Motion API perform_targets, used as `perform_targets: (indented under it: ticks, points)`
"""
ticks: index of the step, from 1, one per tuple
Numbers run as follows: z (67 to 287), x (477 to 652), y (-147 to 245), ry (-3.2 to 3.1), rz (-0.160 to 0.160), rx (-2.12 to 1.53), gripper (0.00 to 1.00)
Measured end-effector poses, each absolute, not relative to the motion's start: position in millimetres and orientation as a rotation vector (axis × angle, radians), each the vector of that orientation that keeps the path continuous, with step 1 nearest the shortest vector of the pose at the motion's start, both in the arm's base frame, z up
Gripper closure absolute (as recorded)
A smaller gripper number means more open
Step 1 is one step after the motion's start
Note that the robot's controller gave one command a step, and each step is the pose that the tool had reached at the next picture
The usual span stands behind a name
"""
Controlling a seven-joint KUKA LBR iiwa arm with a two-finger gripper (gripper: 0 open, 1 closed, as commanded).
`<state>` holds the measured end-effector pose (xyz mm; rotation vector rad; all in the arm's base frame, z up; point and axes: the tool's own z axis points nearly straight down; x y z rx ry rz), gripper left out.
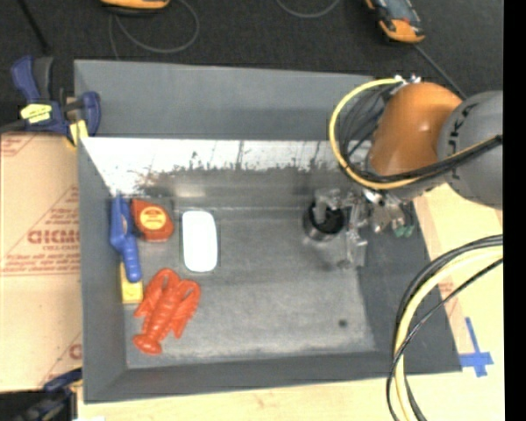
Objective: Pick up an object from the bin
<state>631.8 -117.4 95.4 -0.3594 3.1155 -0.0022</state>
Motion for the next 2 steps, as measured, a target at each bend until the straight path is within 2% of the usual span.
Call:
perform_targets:
  ticks: [1, 2]
  points:
    - [77.6, 646.7, -122.7, 3.092, -0.005, -0.437, 1.0]
    - [77.6, 646.7, -122.7, 3.092, -0.005, -0.438, 1.0]
